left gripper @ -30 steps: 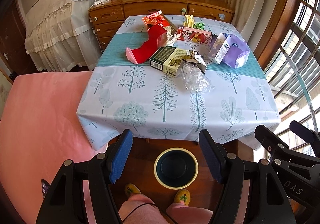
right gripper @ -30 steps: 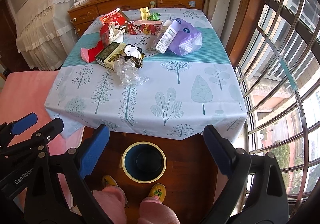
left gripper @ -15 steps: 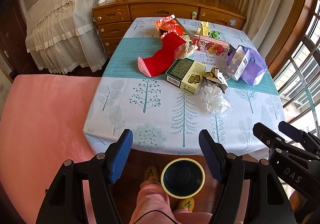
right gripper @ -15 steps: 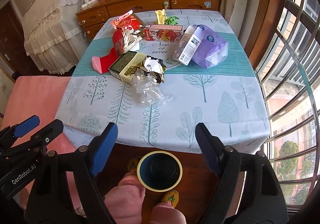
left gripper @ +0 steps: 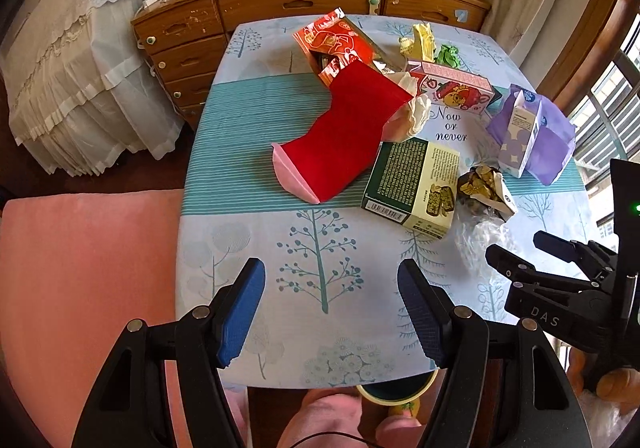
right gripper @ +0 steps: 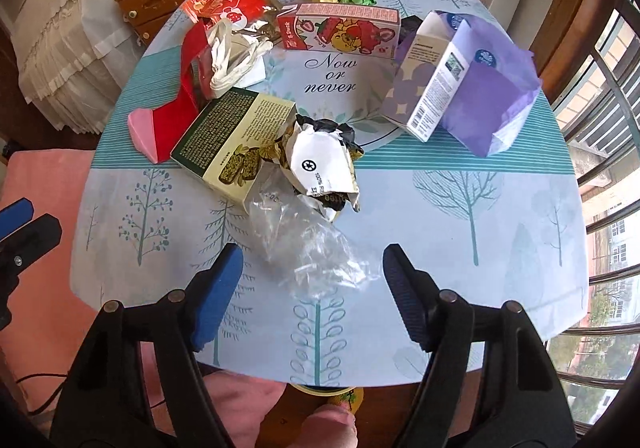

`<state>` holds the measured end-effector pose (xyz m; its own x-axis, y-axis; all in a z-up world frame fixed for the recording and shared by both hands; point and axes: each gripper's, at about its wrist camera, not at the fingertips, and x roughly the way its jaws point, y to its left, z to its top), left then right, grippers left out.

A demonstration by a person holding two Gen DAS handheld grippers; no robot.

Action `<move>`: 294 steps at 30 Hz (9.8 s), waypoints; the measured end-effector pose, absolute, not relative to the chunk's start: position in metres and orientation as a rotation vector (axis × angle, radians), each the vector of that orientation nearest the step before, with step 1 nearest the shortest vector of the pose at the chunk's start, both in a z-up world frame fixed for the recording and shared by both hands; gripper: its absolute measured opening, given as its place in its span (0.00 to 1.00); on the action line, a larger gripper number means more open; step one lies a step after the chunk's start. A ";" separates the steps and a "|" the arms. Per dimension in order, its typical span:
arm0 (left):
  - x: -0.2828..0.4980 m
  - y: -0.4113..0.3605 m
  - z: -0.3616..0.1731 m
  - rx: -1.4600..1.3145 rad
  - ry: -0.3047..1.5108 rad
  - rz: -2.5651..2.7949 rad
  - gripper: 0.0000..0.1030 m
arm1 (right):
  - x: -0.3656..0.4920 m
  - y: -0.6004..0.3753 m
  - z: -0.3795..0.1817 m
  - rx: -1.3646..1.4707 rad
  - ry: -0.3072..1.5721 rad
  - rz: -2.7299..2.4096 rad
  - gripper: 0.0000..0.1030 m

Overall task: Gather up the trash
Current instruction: 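Reach the left tool to the crumpled foil wrapper while the right tool reaches the clear plastic bag, then close the left tool on the foil wrapper while the right tool grasps the plastic bag, then carry both items over the bin and open both tools to drop them, then raise both tools back toward the table, then grasp the white carton with the left tool while the right tool grasps the purple tissue bag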

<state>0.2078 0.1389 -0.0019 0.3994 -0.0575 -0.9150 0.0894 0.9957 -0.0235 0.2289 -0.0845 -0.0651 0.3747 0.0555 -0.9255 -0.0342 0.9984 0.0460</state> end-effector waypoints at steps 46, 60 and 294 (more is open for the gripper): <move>0.309 -0.092 -0.079 0.422 1.287 -0.645 0.68 | 0.114 -0.176 -0.058 0.525 1.084 -0.336 0.46; 0.296 -0.081 -0.085 0.418 1.343 -0.605 0.63 | 0.121 -0.177 -0.060 0.532 1.094 -0.297 0.46; 0.364 -0.110 -0.042 -0.242 1.318 -0.167 0.42 | 0.404 -0.290 -0.019 -0.013 1.110 0.535 0.28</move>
<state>0.3636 -0.1097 -0.0418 0.2434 -0.2574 -0.9352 -0.0165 0.9629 -0.2693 0.4036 -0.2899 -0.0193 0.3324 0.4035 -0.8524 -0.4160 0.8739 0.2515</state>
